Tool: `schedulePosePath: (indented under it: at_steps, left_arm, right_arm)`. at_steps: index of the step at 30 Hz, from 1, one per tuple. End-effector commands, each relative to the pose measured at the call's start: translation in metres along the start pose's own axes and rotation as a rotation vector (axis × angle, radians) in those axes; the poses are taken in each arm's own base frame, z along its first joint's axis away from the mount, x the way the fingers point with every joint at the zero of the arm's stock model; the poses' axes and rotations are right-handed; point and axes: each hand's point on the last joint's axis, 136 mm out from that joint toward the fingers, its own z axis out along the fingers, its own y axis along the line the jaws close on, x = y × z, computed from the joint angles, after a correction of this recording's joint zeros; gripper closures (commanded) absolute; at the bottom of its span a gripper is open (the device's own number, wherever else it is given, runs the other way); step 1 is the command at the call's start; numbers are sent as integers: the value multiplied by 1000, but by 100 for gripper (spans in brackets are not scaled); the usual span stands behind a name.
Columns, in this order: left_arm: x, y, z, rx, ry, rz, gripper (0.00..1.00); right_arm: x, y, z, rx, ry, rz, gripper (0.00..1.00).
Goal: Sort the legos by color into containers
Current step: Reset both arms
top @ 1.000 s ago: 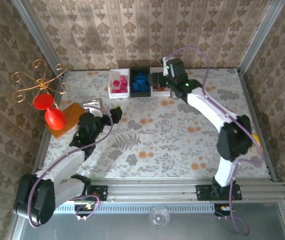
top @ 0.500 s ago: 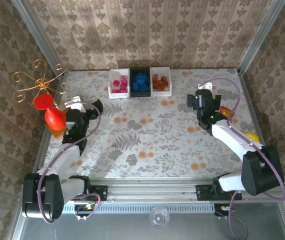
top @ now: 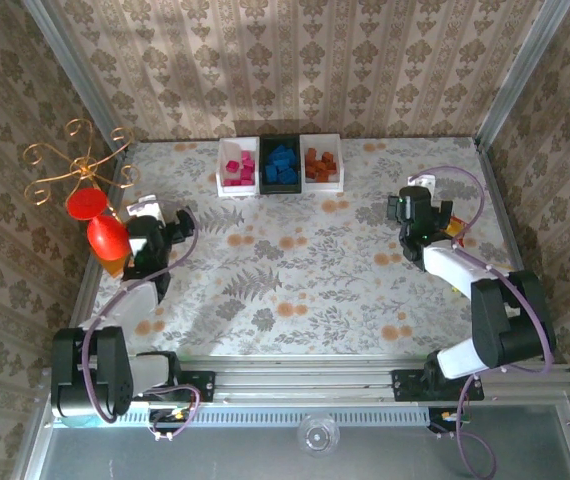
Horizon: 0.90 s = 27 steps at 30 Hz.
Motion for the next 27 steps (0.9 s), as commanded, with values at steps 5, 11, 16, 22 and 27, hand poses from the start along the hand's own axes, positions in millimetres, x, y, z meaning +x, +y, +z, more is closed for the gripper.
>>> schedulePosePath:
  at_steps: [5,11,16,22,27]
  left_arm:
    - [8,15,10,-94,-1,132,0]
    - [12,11,7,-96,5,213,0]
    - [24,3,17,-83,34,274,0]
    - [41,4,26,-75,-25,296,0]
    - [51,4,29,-43,-26,276,0]
  right_arm:
    - [-8,22,1,-118,-43,-33,0]
    - [-2,21,-7,-139,-53,-77,0]
    - [3,22,-5,-143,-51,-100,0]
    - [9,27,-13,-220,-77,-99,0]
    - [24,29,-15,-296,-56,-84,0]
